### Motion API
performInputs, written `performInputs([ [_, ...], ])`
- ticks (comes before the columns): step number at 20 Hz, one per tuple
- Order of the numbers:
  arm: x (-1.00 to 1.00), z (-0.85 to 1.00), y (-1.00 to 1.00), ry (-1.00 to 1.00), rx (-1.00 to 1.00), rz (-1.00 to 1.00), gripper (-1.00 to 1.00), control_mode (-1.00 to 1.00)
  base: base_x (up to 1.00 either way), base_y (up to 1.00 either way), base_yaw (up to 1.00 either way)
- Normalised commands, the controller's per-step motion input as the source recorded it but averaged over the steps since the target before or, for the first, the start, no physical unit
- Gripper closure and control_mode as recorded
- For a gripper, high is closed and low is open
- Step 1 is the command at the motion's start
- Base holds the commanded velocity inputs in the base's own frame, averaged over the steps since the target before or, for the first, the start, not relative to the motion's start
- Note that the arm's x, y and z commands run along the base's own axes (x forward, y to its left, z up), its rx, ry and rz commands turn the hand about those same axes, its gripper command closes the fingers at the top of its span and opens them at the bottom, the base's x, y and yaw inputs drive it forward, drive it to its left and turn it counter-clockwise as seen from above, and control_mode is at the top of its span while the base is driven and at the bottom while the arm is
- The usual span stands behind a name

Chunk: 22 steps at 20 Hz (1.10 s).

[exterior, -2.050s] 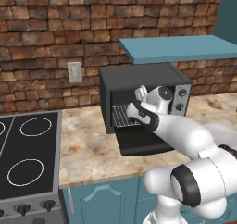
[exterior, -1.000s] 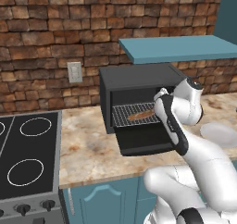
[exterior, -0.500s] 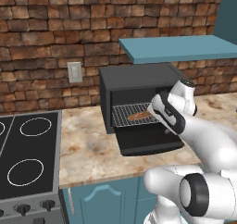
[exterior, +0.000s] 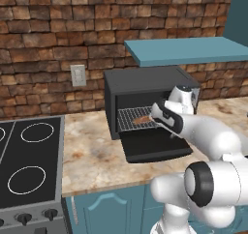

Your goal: Pull the toaster oven rack outwards. Pick up the baguette from the plate and place it on the toaster oven rack. Close the toaster oven door fully and set the temperature to the lowest setting.

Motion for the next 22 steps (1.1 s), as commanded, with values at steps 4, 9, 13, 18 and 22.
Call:
performInputs([
  [4,0.06,-0.48,0.0,-0.13,-0.1,0.0,-1.0,-1.0,0.0,0.0,0.0],
  [9,0.41,-0.35,0.0,-0.11,-0.06,0.0,-1.0,-1.0,0.0,0.0,0.0],
  [13,0.54,-0.06,0.0,-0.07,0.0,0.0,-1.0,-1.0,0.0,0.0,0.0],
  [18,-0.51,0.45,0.0,-0.02,0.0,0.01,-1.0,-1.0,0.0,0.0,0.0],
  [22,-1.0,1.0,0.0,0.02,0.0,0.06,-1.0,-1.0,0.0,0.0,0.0],
])
